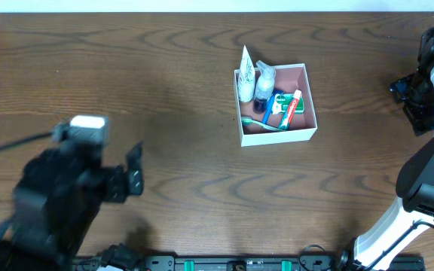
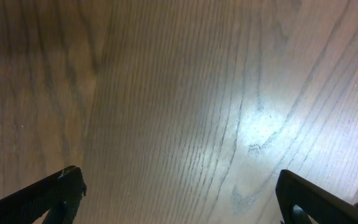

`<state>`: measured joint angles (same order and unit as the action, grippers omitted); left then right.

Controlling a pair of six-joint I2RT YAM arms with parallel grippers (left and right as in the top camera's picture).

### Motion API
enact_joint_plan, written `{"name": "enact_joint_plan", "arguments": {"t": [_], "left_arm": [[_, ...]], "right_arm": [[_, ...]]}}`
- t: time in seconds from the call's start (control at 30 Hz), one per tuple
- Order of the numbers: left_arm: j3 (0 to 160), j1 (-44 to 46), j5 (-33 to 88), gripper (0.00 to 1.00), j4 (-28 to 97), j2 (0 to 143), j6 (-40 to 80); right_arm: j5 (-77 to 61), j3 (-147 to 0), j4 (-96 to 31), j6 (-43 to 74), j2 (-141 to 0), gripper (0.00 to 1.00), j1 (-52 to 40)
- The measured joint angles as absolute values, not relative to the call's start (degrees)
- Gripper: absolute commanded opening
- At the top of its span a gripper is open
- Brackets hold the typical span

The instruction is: Pack container

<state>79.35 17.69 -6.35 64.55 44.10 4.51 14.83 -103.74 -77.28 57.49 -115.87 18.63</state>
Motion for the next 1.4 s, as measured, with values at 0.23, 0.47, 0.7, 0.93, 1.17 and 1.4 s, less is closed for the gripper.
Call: {"name": "enact_joint_plan", "arguments": {"t": [0.23,0.47,0.7,0.93,1.17,1.4], "left_arm": [[72.82,11.94,-3.57,0.98,62.59,30.72,4.54],[54.17,7.53,-2.57,0.98,44.42,16.43,4.49],[35.88,5.76,-1.91,0.98,31.24,8.21,4.54],[21.47,5.72,-1.85,0.98,17.04,5.74,4.54],[11.44,4.84,-0.34,0.98,5.28,0.8,3.88],[6.22,1.87,4.64,0.98,0.99,0.62,-0.64]], "right_arm": [[14.83,-103.74,-77.28,57.49,-115.87,0.99,18.63],[14.83,-103.74,-77.3,57.49,-115.87,0.99,18.63],[14.81,-103.74,-77.25,57.47,-115.87,0.99,18.63],[14.83,-103.74,-77.28,57.49,-115.9,0.99,18.63],[14.83,-103.74,-77.28,57.47,-115.87,0.99,18.63],[14.81,-103.74,-77.28,57.47,-115.87,0.99,18.63]]}}
